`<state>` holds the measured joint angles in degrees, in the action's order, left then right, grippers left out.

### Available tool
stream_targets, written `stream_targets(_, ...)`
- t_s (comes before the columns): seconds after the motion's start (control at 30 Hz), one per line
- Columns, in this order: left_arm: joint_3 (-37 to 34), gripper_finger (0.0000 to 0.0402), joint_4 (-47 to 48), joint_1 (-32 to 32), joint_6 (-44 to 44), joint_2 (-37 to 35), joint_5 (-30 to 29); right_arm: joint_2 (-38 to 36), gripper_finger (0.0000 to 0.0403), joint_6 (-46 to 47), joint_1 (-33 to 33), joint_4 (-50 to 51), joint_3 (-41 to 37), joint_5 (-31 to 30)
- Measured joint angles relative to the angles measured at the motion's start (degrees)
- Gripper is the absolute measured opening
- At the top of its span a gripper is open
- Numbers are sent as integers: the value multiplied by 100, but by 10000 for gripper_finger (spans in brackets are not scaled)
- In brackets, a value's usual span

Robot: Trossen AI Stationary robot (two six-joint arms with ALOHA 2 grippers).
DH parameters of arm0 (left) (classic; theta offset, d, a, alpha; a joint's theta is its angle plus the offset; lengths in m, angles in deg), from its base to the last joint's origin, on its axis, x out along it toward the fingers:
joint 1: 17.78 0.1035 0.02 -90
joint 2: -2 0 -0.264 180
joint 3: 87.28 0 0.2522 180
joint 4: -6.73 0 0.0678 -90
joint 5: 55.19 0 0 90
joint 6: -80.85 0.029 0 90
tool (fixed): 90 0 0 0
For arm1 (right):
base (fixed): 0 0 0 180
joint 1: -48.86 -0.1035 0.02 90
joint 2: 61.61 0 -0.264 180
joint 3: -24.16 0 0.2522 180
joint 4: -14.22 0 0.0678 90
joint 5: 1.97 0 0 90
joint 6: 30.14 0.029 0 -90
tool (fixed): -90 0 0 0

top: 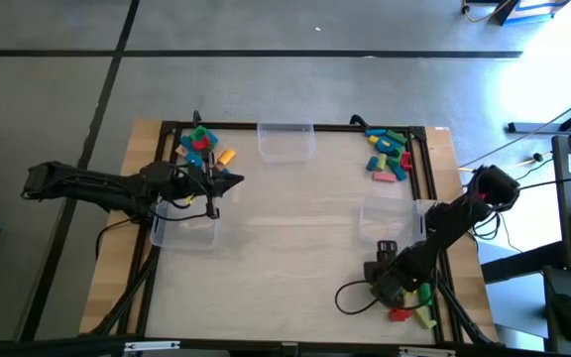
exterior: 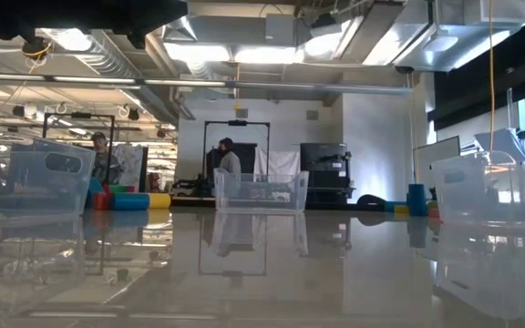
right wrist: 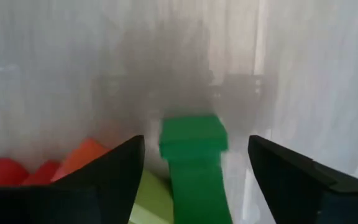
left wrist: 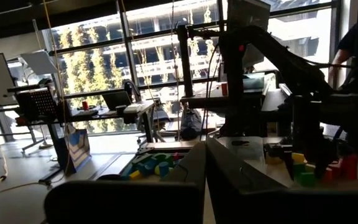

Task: Sort blocks by size
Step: Put the green arch block into the bottom right transparent bin

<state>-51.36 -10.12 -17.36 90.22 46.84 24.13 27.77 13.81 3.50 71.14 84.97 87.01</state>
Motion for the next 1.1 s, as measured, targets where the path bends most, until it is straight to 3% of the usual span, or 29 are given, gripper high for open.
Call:
stream_targets(0.23, 0, 4, -2, 4, -5, 0, 0, 205, 265, -99, 0, -49, 22, -74)
stream_targets(0.53, 0, 4, -2, 4, 6, 0, 0, 188, 131, -191, -1, -48, 18, -70)
stream_targets(0.83, 2, 4, -11, 4, 4, 0, 0, -93, 131, -245, 204, 661, 516, -338)
stream_targets(1.1, 2, 4, -7, 4, -33, 0, 0, -682, 131, -318, 393, 1421, 1195, -1238)
